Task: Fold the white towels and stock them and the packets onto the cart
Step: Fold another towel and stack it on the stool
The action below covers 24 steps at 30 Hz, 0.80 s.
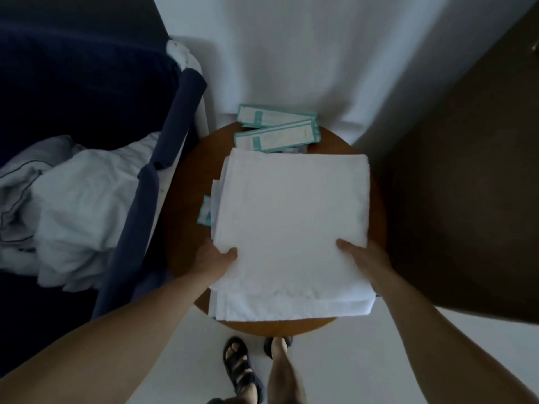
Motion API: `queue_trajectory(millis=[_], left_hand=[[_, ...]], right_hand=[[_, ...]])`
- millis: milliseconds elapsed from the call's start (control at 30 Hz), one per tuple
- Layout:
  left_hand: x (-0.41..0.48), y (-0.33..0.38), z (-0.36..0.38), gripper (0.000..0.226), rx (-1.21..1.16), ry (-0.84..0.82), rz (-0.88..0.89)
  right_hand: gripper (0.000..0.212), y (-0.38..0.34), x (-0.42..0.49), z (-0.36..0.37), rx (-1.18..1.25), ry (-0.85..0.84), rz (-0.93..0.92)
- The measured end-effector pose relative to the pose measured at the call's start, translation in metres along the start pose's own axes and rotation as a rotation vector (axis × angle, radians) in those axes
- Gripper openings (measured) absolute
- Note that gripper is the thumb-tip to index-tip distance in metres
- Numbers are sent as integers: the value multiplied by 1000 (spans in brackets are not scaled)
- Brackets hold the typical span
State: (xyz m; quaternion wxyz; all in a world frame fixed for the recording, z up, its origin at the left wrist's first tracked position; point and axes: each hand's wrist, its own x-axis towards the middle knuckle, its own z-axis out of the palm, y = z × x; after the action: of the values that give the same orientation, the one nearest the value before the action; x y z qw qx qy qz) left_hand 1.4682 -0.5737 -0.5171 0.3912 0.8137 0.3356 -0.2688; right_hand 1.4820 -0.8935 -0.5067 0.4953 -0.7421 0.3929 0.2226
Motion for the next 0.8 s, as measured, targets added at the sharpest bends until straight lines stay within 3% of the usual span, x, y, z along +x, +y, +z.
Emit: queue_trajectory(millis=[167,333,433,567,700,800], left_hand=[[-10,3,-9,50,-66,-69,-21],[-15,14,-22,26,-255,-201,-57],[-17,9,-25,20,-352,-277,-93],[-2,5,-25,33,-380,-378,-77],[24,23,-27,49,-471,-380,-76],[39,39,-24,43,-500,-351,-69]], right_hand=[[48,-6,-27,-9,58,-102,89],[22,-26,-38,-23,50,-199,9],[26,-24,-32,-31,39,-236,17],[33,-13,-17,-28,97,-299,71],[33,-18,3,-19,217,-283,40],[38,-27,17,-13,259,-271,2]])
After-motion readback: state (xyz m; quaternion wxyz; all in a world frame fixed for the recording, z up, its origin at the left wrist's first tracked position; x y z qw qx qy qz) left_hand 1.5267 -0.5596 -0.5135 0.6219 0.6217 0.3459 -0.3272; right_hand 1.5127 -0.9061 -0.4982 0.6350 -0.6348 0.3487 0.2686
